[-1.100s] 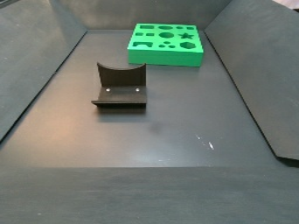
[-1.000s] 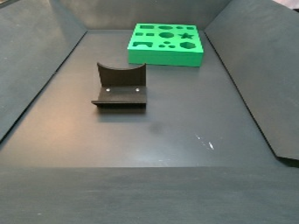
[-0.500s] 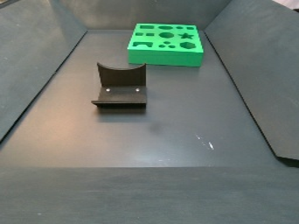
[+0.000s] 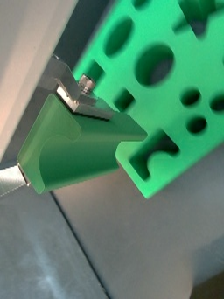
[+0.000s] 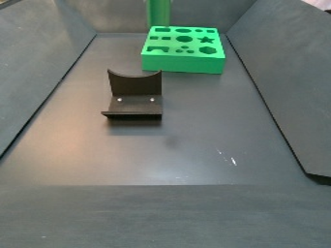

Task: Insert the arch object.

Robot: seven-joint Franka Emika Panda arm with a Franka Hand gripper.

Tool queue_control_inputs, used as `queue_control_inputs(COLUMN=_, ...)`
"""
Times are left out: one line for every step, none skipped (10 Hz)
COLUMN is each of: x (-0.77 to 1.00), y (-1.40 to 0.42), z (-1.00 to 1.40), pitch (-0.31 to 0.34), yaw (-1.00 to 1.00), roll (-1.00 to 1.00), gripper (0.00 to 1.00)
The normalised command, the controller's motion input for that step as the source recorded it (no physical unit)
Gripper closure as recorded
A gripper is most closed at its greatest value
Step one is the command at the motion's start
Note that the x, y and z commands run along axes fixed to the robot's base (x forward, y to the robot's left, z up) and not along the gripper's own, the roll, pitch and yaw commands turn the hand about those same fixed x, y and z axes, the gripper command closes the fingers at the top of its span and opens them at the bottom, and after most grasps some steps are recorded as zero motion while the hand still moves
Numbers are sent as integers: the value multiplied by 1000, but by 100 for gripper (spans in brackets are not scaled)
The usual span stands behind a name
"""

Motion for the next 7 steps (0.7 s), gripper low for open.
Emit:
queue_control_inputs(x=66, y=211, z=-491, pitch=-13, yaw=-86, roll=441, gripper=100)
queue_control_inputs(x=-26, y=157, z=-480, pitch=-23, yaw=-89, roll=449, gripper=100)
queue_control_inputs(x=-217, y=3, z=-397, pitch=-116, yaw=-97, roll=113, gripper=100)
queue_control_inputs(x=0, y=0, z=-374, pitch=-123, yaw=0, roll=0, gripper=100)
queue_control_inputs(x=43, y=0, z=-449, pitch=-79, yaw=0, roll=0, gripper=100)
queue_control_inputs(x=263, y=26, z=-597, pitch=-33, yaw=0, roll=54, gripper=100)
queue_control_inputs(x=20, y=126, z=-746, pitch=-50, yaw=0, roll=136, gripper=100)
